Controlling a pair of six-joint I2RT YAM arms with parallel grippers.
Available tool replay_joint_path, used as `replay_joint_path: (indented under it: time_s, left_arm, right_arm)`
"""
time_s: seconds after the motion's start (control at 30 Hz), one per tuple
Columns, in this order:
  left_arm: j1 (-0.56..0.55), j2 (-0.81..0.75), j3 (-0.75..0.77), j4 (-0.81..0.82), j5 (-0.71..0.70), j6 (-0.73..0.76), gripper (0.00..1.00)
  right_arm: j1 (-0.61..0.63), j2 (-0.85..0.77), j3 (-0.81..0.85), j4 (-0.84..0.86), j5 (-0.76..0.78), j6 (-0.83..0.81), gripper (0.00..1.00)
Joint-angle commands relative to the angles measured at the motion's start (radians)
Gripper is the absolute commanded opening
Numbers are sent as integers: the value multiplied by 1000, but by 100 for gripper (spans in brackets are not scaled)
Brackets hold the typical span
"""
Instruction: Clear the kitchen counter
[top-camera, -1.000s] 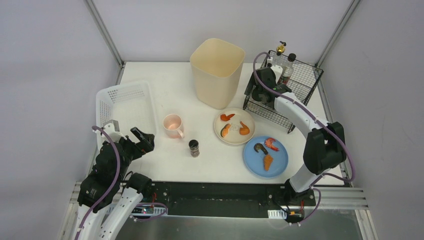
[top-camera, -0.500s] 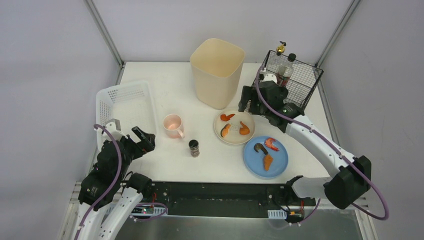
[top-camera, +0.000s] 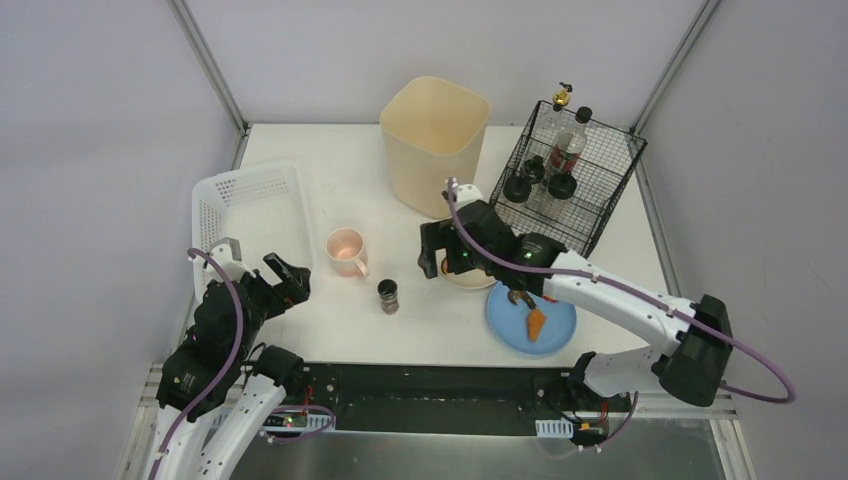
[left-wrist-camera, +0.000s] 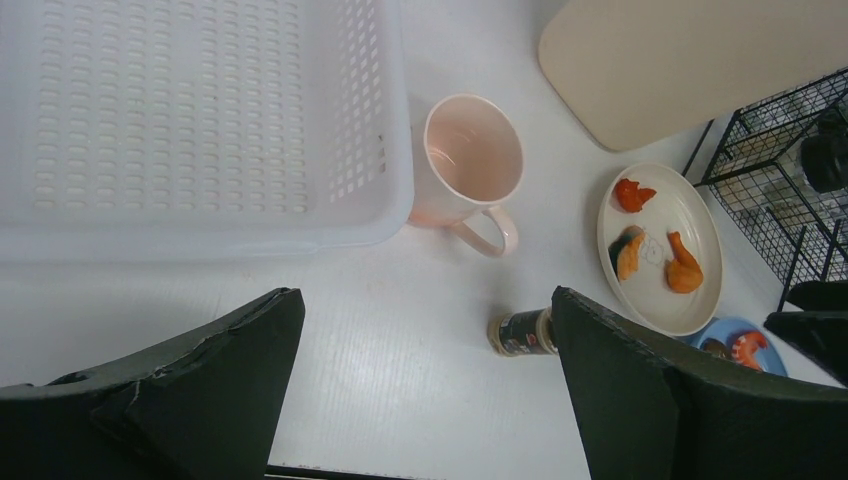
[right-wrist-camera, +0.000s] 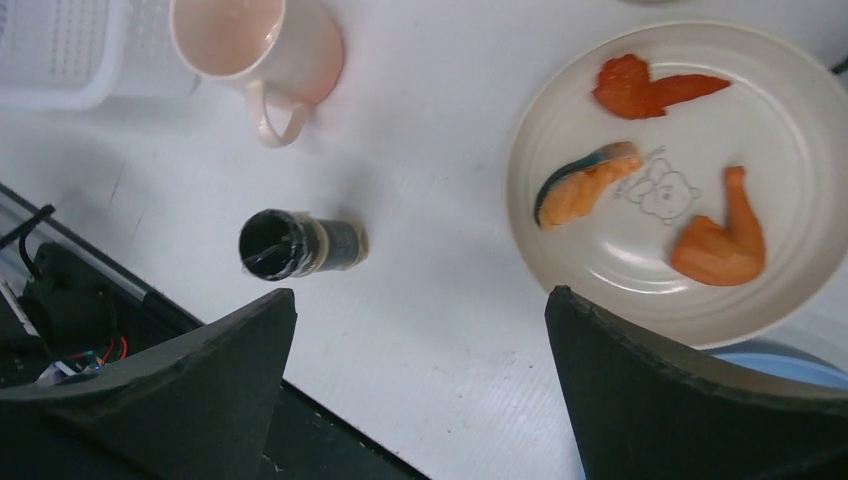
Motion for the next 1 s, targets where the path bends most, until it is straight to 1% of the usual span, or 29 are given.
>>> replay_joint_path:
  time_s: [0.0, 0.17, 0.37, 0.6, 0.83, 0.97]
  left_arm:
    - [10, 9, 10, 2, 7, -19, 100]
    - [10, 10, 10, 1, 9, -19, 99]
    - [10, 8, 10, 2, 11, -19, 100]
    - [10, 3, 10, 2, 11, -19, 100]
    - [10, 3, 10, 2, 12, -19, 100]
    - [10, 3, 10, 1, 13, -20, 100]
  right_arm:
    - [83, 100, 89, 0, -17, -3, 99]
    - [155, 204, 154, 0, -46, -16, 99]
    - [218, 322, 237, -19, -38, -32, 99]
    - [254, 440, 298, -40, -17, -22, 99]
    - [262, 521, 345, -77, 26, -13, 99]
    - [263, 558, 362, -90, 21, -12, 99]
